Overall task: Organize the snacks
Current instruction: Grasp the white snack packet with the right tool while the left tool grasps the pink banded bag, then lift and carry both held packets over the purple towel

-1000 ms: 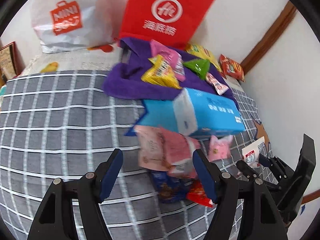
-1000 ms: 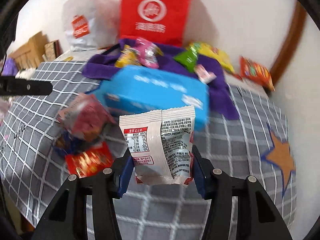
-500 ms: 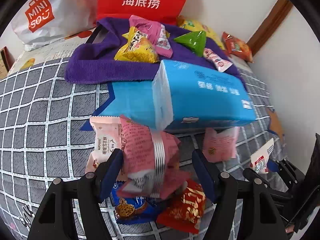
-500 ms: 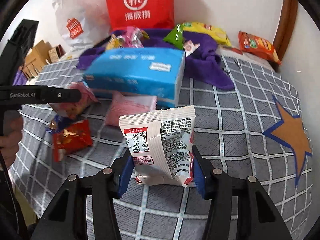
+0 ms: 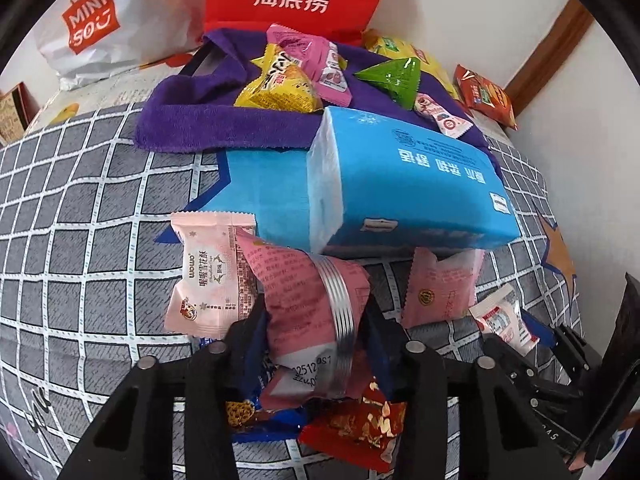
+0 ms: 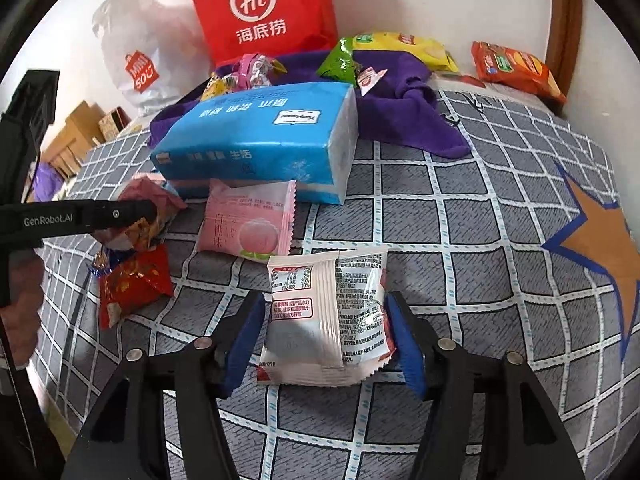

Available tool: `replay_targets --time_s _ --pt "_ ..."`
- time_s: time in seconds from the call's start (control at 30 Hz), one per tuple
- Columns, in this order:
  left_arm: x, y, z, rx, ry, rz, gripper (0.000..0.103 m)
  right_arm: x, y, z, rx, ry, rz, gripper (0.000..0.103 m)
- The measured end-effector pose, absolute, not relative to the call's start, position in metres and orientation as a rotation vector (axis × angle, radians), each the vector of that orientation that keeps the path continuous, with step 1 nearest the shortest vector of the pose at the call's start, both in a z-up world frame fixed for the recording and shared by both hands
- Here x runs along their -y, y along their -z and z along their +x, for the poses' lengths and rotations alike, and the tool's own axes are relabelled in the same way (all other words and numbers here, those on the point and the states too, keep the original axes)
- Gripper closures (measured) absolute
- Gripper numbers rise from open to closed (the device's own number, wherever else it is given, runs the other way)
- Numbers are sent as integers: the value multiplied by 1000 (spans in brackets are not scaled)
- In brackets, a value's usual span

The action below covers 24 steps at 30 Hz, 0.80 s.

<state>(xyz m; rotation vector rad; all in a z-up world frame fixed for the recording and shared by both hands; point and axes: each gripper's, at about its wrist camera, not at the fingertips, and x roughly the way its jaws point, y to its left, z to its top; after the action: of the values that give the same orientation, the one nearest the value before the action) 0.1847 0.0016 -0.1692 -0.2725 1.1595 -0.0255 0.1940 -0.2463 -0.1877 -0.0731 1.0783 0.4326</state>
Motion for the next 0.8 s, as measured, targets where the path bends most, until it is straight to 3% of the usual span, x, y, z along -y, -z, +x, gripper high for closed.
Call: replay_targets --time_s 0.13,0.2,0.3,0.4,0.8 --pt "1 176 187 -1168 26 -279 51 242 190 191 -1042 -411 -111 40" --pt "2 175 184 -1156 40 -287 62 238 191 188 -1031 -400 -145 40" --pt "4 167 178 -1138 61 -266 66 236 191 187 -1023 -385 -169 42" --pt "3 159 173 -1129 66 -249 66 239 188 187 -1045 -384 -138 46" --pt "-5 118 157 -1065 163 -295 66 258 143 180 -990 -344 29 47"
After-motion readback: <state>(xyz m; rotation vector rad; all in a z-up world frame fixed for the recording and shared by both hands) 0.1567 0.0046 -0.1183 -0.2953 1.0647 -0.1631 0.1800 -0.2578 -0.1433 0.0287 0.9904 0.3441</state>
